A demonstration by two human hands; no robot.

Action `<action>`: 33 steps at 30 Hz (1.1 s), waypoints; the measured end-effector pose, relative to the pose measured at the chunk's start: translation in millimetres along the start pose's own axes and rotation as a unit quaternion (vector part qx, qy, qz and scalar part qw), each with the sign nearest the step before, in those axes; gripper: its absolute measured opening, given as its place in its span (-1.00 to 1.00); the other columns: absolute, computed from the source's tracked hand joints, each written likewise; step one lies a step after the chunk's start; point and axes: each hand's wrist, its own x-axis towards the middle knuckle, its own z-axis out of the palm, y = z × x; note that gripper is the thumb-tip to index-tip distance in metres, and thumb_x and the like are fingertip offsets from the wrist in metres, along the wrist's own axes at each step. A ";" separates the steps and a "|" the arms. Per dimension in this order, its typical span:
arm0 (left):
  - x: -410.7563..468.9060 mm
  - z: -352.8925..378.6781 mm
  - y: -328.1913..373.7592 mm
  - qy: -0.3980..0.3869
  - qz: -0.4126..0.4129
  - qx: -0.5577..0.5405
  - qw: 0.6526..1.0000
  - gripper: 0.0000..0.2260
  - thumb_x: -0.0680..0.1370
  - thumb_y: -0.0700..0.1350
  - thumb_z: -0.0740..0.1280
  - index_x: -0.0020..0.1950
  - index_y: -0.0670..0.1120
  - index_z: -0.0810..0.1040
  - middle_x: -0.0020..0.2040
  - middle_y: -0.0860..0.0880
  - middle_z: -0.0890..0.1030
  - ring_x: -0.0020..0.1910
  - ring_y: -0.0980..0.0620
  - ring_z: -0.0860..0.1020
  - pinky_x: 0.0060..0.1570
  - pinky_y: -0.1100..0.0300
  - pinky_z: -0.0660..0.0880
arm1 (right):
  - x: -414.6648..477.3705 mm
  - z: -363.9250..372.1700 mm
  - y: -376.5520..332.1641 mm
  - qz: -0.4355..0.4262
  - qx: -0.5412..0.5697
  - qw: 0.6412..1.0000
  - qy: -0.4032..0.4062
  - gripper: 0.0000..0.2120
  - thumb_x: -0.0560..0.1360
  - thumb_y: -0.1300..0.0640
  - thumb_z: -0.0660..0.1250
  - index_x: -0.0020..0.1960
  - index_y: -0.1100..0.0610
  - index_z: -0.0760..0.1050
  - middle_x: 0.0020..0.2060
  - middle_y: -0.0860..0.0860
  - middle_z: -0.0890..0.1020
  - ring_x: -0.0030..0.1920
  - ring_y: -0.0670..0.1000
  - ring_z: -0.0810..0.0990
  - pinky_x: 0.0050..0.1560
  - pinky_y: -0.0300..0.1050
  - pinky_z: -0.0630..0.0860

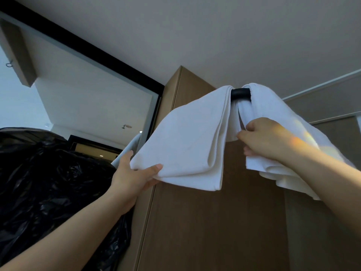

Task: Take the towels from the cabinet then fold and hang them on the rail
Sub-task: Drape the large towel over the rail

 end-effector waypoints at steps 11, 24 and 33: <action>2.5 2.7 -1.1 0.031 -0.043 -0.014 0.998 -0.33 0.41 -0.26 0.52 0.46 -0.22 0.33 0.39 -0.13 0.37 0.04 -0.11 0.64 -0.22 0.22 0.64 | 24.3 15.3 10.5 -0.012 0.127 0.991 -0.038 -0.51 0.60 0.01 0.29 0.45 0.19 0.34 0.33 0.12 0.50 -0.02 0.08 0.67 0.15 0.09 0.60; -62.9 27.6 -9.5 -0.032 0.433 0.455 0.778 0.01 0.30 0.33 0.42 0.60 -0.01 0.03 0.60 0.07 -0.04 0.58 0.02 -0.07 0.45 -0.14 0.13 | 40.8 18.5 22.5 -0.072 0.180 0.981 -0.003 -0.86 0.57 0.17 0.33 -0.08 0.22 0.61 -0.11 0.17 0.70 -0.28 0.02 0.66 0.02 0.00 0.63; -36.0 71.7 -9.2 0.009 0.512 0.436 0.740 -0.25 0.43 -0.05 0.48 0.52 -0.10 0.19 0.41 -0.13 0.41 0.38 -0.08 0.40 0.32 0.02 0.39 | 38.7 15.9 35.3 -0.108 0.196 0.975 -0.010 -0.89 0.55 0.18 0.38 -0.07 0.23 0.61 -0.24 0.13 0.70 -0.26 0.03 0.66 -0.18 -0.21 0.62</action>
